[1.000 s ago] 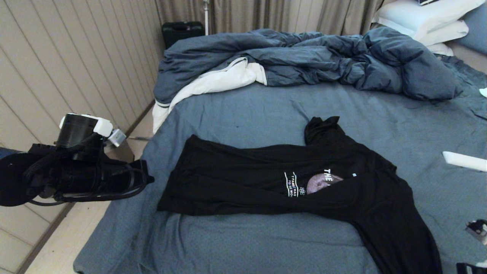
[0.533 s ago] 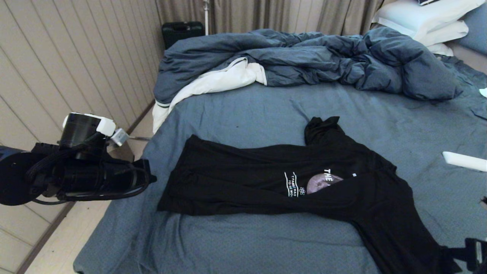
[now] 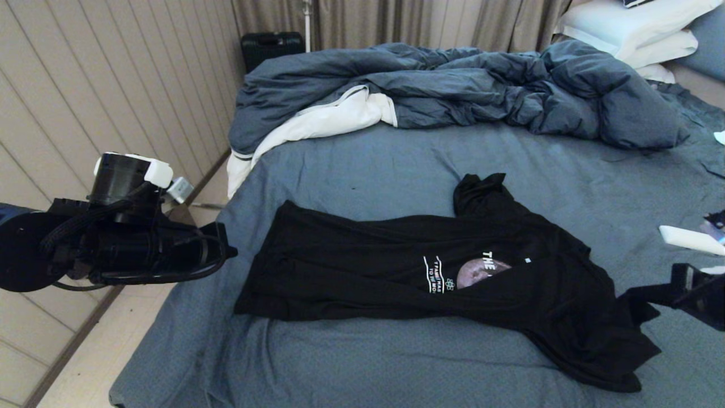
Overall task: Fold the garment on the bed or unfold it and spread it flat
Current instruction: Fold the black T-shirt
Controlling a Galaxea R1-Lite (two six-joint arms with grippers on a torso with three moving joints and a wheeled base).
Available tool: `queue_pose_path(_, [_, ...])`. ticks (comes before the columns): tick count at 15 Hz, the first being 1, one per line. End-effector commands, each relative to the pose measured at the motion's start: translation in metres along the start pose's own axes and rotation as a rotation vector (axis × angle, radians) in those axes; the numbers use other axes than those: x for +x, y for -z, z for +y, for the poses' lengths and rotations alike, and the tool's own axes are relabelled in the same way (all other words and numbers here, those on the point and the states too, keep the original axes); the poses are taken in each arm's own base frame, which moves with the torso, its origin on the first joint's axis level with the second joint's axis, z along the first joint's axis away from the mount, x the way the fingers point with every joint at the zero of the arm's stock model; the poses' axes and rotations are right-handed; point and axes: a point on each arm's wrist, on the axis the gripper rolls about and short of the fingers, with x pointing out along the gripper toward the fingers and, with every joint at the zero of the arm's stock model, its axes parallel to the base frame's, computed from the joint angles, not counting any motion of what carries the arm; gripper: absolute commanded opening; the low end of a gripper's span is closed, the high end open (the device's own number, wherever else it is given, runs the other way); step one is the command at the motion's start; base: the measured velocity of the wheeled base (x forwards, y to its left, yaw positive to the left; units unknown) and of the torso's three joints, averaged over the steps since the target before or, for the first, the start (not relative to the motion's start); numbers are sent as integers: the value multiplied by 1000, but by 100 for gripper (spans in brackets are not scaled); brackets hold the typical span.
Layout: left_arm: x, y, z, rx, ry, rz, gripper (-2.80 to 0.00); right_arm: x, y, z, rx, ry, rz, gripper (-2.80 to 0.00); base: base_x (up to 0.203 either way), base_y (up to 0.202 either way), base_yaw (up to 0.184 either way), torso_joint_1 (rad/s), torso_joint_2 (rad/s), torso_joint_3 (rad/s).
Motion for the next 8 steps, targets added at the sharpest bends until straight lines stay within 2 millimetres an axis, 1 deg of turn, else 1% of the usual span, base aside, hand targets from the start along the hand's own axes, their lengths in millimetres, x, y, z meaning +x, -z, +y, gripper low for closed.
queue_pose_path(1, [1, -3, -1, -4, 4, -5, -280, 22, -15, -5, 27, -20, 30, -280, 0, 0, 0, 0, 0, 0])
queue_pose_path(4, [5, -3, -1, -5, 0, -1, -280, 47, -41, -3, 55, -47, -7, -280, 0, 0, 0, 0, 0, 0])
queue_pose_path(8, [9, -5, -1, -7, -3, 2, -280, 67, -75, 6, 67, -56, -56, -280, 0, 0, 0, 0, 0, 0])
